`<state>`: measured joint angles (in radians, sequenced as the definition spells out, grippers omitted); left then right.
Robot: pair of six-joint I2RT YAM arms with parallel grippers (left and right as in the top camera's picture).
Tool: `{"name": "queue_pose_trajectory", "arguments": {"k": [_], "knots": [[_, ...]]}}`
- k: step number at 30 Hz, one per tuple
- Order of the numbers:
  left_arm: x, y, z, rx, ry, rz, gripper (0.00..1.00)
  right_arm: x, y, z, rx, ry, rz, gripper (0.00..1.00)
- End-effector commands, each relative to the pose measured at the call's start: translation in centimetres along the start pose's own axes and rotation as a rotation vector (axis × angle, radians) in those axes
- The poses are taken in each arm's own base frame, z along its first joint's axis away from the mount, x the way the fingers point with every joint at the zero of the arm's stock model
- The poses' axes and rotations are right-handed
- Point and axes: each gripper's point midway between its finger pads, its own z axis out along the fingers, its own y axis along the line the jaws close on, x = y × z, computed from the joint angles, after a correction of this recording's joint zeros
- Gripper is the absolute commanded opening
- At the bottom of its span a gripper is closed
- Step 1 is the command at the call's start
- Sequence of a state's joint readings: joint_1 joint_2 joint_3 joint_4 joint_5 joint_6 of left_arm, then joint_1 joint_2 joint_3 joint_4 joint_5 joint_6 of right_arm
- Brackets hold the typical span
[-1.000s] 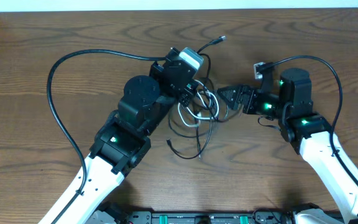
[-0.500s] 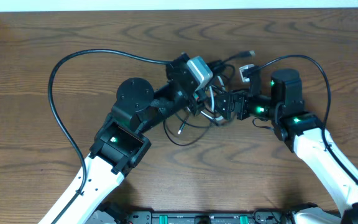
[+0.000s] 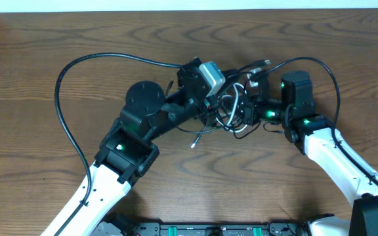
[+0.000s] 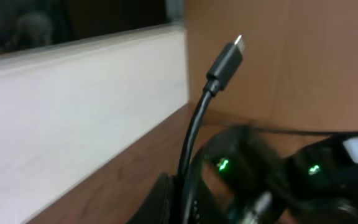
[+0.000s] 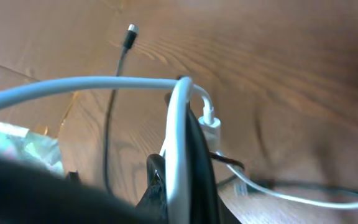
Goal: Untangle cables
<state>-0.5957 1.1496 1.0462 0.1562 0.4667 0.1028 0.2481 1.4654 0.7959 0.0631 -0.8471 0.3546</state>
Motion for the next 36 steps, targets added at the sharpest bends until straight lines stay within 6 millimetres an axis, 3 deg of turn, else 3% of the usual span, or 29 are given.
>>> {"name": "queue_pose_trajectory", "arguments": {"k": [1, 5, 7, 8, 9, 11, 13, 14, 18, 22, 27, 33, 36], "knots": [[0.4, 3.0, -0.8, -0.180, 0.047, -0.025, 0.08, -1.3, 2.4, -0.9, -0.149, -0.022, -0.081, 0.01], [3.7, 4.6, -1.6, -0.293, 0.180, -0.058, 0.09, -3.1, 3.7, -2.3, -0.237, -0.083, -0.185, 0.01], [5.3, 4.8, -2.0, -0.312, 0.243, -0.072, 0.27, -3.8, 4.2, -3.1, -0.274, -0.106, -0.234, 0.01], [6.3, 4.9, -2.3, -0.325, 0.284, -0.080, 0.53, -4.2, 4.4, -3.6, -0.294, -0.118, -0.263, 0.01], [6.8, 5.0, -2.5, -0.331, 0.305, -0.085, 0.69, -4.4, 4.6, -4.1, -0.309, -0.127, -0.284, 0.01], [7.3, 5.3, -2.8, -0.342, 0.326, -0.091, 0.79, -4.8, 5.0, -5.1, -0.346, -0.142, -0.335, 0.01], [6.6, 5.8, -3.2, -0.361, 0.302, -0.088, 0.81, -5.1, 4.9, -6.2, -0.368, -0.149, -0.362, 0.01], [4.4, 6.8, -4.2, -0.396, 0.229, -0.073, 0.81, -5.2, 4.5, -7.0, -0.373, -0.152, -0.360, 0.01], [0.6, 7.4, -6.7, -0.445, 0.109, -0.043, 0.82, -5.9, 3.0, -8.7, -0.338, -0.184, -0.348, 0.01], [-0.6, 6.8, -8.6, -0.456, 0.087, -0.037, 0.83, -6.3, 2.2, -9.4, -0.313, -0.204, -0.338, 0.01], [-1.4, 6.5, -9.2, -0.458, 0.061, -0.029, 0.83, -6.4, 2.0, -9.4, -0.303, -0.209, -0.333, 0.01], [-1.4, 6.5, -9.2, -0.456, 0.061, -0.029, 0.83, -4.2, 4.5, -10.1, -0.467, -0.155, -0.548, 0.01], [-1.9, 5.5, -8.7, -0.390, 0.041, -0.025, 0.83, -4.2, 4.6, -10.1, -0.467, -0.169, -0.613, 0.01]]}}
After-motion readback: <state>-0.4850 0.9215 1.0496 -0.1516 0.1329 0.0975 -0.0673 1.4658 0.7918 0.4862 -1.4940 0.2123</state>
